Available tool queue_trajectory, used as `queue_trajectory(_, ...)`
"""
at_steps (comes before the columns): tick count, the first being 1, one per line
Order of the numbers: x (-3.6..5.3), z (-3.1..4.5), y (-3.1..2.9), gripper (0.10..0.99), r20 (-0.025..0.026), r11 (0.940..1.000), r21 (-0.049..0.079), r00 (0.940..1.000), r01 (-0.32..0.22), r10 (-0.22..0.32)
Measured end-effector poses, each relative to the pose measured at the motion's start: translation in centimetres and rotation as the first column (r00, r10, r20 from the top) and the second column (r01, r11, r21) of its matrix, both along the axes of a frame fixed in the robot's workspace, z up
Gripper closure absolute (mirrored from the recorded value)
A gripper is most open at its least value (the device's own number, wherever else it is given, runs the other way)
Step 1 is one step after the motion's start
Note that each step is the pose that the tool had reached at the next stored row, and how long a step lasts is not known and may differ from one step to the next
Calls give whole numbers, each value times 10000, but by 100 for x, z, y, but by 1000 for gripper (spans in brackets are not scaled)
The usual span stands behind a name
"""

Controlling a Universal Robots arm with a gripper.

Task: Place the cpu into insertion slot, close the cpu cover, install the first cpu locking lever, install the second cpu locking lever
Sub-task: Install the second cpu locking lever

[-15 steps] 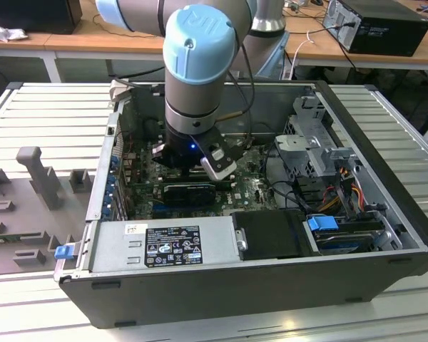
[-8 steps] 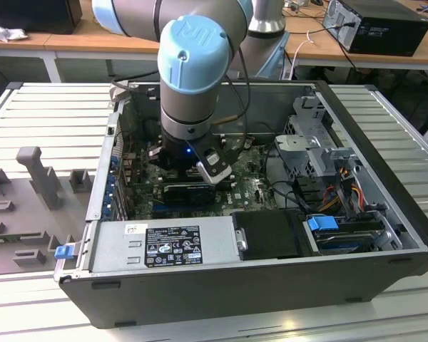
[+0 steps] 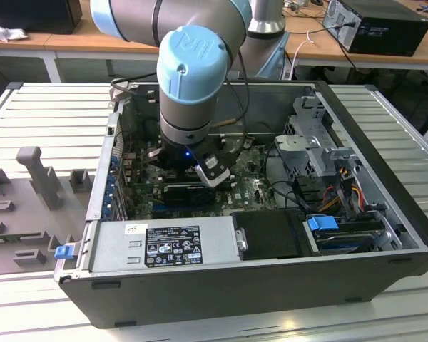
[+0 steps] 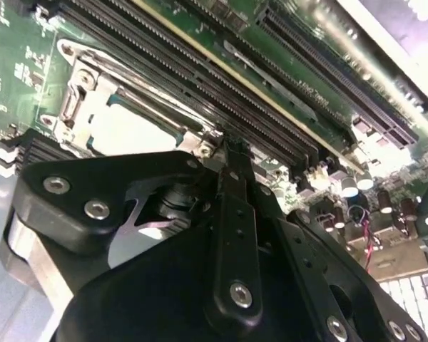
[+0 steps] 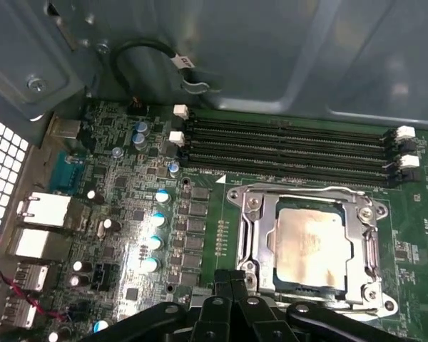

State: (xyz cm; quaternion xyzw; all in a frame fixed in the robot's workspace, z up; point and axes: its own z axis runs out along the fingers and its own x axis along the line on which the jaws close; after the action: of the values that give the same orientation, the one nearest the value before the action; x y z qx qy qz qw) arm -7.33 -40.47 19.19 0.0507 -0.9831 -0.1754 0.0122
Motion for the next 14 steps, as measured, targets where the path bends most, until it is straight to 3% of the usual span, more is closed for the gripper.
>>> queue_trajectory(2,-5,20,-2,980,1,10000,16,10000,-2,2)
queue_trajectory(6,-7,170,-1,980,1,10000,18,10000,0,0)
queue_trajectory(14,-7,334,-2,980,0,10000,15,10000,0,0)
